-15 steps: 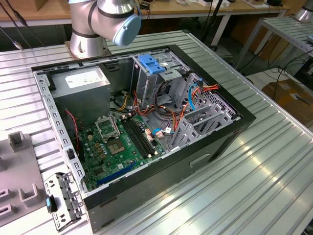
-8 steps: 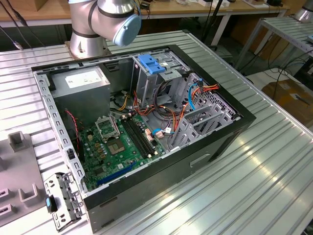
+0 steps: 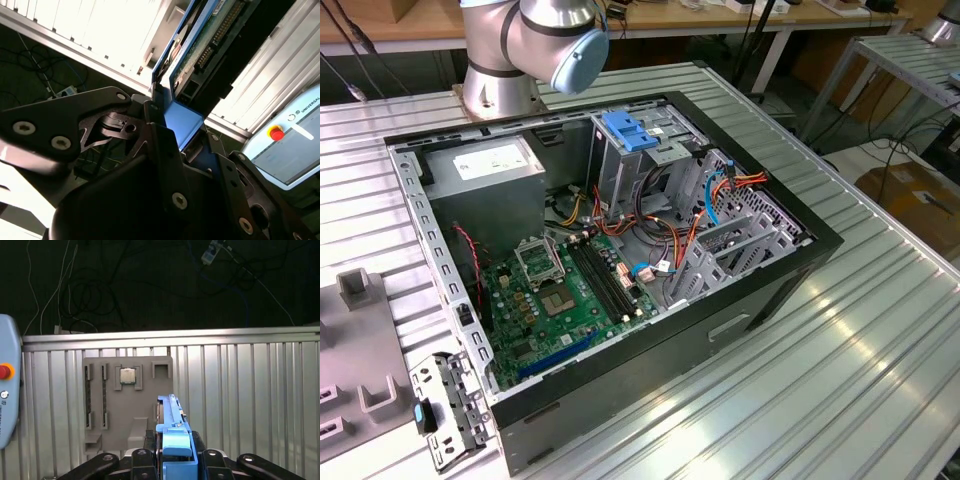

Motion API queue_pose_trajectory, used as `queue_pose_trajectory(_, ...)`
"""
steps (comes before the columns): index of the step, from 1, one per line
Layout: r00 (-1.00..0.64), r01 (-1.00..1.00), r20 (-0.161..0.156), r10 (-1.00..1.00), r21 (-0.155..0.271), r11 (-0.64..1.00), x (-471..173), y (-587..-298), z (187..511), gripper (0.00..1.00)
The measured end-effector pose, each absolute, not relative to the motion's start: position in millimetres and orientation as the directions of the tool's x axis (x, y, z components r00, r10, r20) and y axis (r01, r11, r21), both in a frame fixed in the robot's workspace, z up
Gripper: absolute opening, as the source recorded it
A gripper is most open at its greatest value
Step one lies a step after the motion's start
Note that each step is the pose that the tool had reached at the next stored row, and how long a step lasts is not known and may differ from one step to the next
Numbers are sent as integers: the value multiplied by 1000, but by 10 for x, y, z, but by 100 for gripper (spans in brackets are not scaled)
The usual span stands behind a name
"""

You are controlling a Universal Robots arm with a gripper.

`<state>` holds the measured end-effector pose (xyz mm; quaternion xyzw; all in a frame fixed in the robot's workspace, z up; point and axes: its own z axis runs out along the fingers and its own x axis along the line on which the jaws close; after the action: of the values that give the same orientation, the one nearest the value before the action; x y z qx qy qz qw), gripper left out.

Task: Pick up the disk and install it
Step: 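Pick up the disk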

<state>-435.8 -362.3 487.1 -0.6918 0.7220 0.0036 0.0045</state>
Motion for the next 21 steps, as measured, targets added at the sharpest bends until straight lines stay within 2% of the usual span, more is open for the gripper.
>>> queue_pose_trajectory(21, -43, -999, -11, -999, -1, 43, -4217, -3624, 4871, 37)
